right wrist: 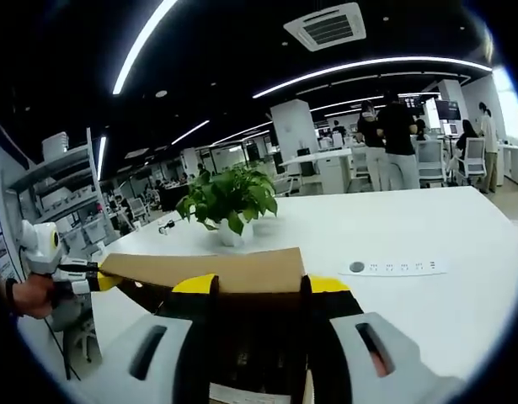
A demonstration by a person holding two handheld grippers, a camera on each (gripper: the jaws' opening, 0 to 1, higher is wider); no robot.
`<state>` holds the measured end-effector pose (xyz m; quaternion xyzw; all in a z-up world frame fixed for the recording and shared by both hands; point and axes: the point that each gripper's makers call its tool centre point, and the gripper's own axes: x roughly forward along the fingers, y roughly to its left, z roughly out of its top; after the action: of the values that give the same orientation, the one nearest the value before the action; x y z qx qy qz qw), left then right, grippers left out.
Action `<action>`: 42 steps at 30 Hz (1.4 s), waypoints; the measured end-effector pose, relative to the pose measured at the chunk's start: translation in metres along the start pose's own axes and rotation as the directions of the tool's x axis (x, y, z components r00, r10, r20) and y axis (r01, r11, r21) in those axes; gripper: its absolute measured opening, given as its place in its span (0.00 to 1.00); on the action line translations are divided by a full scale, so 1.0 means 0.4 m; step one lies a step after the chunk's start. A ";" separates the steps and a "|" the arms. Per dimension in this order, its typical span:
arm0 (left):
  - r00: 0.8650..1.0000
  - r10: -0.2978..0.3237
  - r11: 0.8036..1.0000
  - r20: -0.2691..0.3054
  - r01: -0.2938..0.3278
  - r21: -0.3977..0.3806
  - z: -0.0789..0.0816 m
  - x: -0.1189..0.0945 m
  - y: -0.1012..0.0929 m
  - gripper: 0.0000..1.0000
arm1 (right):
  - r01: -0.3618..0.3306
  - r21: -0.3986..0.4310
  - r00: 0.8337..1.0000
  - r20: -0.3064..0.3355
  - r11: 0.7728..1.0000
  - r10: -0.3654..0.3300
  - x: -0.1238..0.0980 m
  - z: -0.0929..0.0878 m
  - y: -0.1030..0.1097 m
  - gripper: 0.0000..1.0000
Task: Operate the shoe box by opening the lid, removing the specified soft item, and placing it in the target area until the item is outside and the box remains undamaged.
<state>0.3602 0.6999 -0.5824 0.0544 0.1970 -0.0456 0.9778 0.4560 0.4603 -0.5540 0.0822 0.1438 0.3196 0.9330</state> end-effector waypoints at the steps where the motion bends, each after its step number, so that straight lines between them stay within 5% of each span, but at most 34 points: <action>1: 1.000 0.000 1.000 0.000 0.000 0.004 0.000 0.000 0.000 0.08 | 0.000 0.000 1.000 0.001 1.000 0.000 0.003 0.002 -0.001 0.37; 13: 1.000 -0.010 1.000 -0.002 0.010 0.017 0.009 0.008 0.011 0.07 | 0.000 0.006 1.000 0.006 1.000 0.000 0.010 0.009 0.000 0.37; 27: 1.000 -0.015 1.000 -0.007 0.015 0.027 0.037 0.041 0.039 0.06 | -0.095 -0.042 0.995 -0.022 0.995 0.094 0.043 0.031 -0.008 0.38; 35: 1.000 -0.018 1.000 -0.004 0.018 0.025 0.046 0.057 0.050 0.06 | -0.094 -0.158 0.992 -0.094 0.983 0.080 0.071 0.000 -0.039 0.27; 42: 1.000 -0.020 1.000 0.002 0.020 0.017 0.050 0.068 0.057 0.06 | -0.066 -0.145 0.991 -0.125 0.987 0.048 0.113 -0.013 -0.077 0.15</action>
<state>0.3951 0.7183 -0.5726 0.0606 0.1963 -0.0568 0.9770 0.5061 0.4647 -0.5763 -0.0029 0.1734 0.3605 0.9165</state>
